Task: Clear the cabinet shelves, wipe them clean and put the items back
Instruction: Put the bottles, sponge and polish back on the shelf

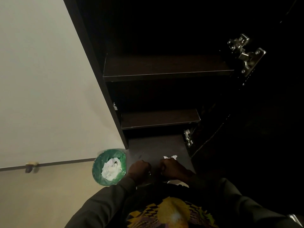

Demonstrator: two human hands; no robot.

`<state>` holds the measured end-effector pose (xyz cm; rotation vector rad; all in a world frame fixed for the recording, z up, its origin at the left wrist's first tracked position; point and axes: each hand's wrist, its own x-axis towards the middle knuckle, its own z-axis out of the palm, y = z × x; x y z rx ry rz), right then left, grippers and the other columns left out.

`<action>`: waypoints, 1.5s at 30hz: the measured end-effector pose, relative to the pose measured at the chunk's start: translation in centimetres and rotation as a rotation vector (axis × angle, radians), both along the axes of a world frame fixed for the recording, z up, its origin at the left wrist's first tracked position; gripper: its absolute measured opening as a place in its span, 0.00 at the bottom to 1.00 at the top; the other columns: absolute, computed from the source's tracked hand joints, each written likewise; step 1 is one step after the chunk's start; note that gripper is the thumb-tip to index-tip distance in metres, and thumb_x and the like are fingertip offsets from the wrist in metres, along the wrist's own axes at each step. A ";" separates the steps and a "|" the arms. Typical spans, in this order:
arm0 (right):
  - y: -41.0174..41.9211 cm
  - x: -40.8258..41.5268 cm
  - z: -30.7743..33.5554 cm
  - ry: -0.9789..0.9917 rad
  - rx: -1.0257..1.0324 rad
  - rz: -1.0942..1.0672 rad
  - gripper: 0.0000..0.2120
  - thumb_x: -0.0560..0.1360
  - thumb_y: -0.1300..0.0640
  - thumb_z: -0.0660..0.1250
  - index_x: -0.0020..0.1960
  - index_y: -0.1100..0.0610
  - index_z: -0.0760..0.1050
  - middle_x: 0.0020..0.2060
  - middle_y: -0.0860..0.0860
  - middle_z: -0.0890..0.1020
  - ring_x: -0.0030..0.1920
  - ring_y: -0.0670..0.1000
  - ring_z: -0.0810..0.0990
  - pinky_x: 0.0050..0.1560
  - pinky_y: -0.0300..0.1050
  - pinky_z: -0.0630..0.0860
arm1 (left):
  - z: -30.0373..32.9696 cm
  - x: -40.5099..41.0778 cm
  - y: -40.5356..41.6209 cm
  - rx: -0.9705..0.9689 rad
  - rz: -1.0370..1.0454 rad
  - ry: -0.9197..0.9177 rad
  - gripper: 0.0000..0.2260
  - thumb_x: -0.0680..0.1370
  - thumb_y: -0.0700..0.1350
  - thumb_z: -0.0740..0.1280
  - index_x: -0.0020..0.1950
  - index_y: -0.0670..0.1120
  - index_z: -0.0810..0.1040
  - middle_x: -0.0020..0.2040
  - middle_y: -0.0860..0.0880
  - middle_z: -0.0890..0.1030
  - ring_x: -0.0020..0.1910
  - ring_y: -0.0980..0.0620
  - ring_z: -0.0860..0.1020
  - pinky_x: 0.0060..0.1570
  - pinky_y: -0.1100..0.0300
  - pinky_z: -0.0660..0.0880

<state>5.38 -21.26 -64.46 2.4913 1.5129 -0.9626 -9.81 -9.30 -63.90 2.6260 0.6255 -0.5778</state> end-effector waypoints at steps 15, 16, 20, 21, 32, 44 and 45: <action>0.5 0.3 3.1 0.359 0.281 -0.186 0.27 0.65 0.47 0.70 0.61 0.58 0.77 0.47 0.47 0.83 0.49 0.37 0.80 0.53 0.36 0.73 | 2.2 2.8 1.8 -0.088 0.119 -0.215 0.11 0.72 0.51 0.67 0.51 0.47 0.79 0.49 0.44 0.84 0.51 0.40 0.81 0.47 0.52 0.76; 0.7 0.2 3.2 0.353 0.332 -0.194 0.27 0.65 0.49 0.72 0.62 0.56 0.77 0.53 0.49 0.83 0.53 0.43 0.81 0.55 0.39 0.74 | 2.9 3.1 1.7 -0.096 0.137 -0.265 0.11 0.73 0.51 0.67 0.52 0.47 0.78 0.49 0.43 0.84 0.51 0.39 0.80 0.46 0.51 0.75; 1.3 0.3 4.1 0.416 0.524 -0.330 0.24 0.65 0.53 0.74 0.61 0.50 0.77 0.51 0.46 0.85 0.52 0.45 0.83 0.54 0.46 0.79 | 5.6 4.1 1.6 -0.164 0.259 -0.448 0.08 0.78 0.49 0.65 0.52 0.46 0.78 0.50 0.43 0.84 0.51 0.39 0.80 0.46 0.52 0.73; 1.4 0.3 4.4 0.430 0.574 -0.374 0.21 0.66 0.56 0.74 0.59 0.49 0.77 0.49 0.45 0.85 0.49 0.43 0.84 0.52 0.45 0.80 | 6.3 4.3 1.6 -0.199 0.297 -0.492 0.07 0.78 0.48 0.65 0.52 0.46 0.78 0.49 0.44 0.84 0.50 0.41 0.81 0.46 0.53 0.73; 3.7 1.9 15.8 0.616 1.032 -0.559 0.19 0.67 0.66 0.77 0.56 0.52 0.81 0.46 0.52 0.86 0.49 0.52 0.85 0.50 0.46 0.82 | 17.5 5.7 2.0 -0.383 0.433 -1.014 0.08 0.80 0.44 0.67 0.57 0.48 0.81 0.51 0.54 0.83 0.51 0.61 0.80 0.51 0.65 0.77; 3.3 3.2 32.5 0.504 1.381 -0.381 0.18 0.68 0.60 0.78 0.57 0.56 0.80 0.47 0.49 0.85 0.48 0.46 0.84 0.46 0.37 0.79 | 32.1 7.1 1.6 -0.496 0.327 -1.416 0.10 0.82 0.41 0.61 0.58 0.43 0.81 0.53 0.50 0.83 0.54 0.56 0.82 0.53 0.64 0.77; 3.2 3.3 33.9 0.488 1.405 -0.357 0.19 0.68 0.60 0.78 0.57 0.57 0.80 0.47 0.49 0.85 0.48 0.46 0.84 0.46 0.37 0.79 | 33.4 7.3 1.8 -0.498 0.300 -1.436 0.10 0.82 0.40 0.61 0.58 0.42 0.81 0.53 0.50 0.83 0.53 0.56 0.82 0.53 0.65 0.77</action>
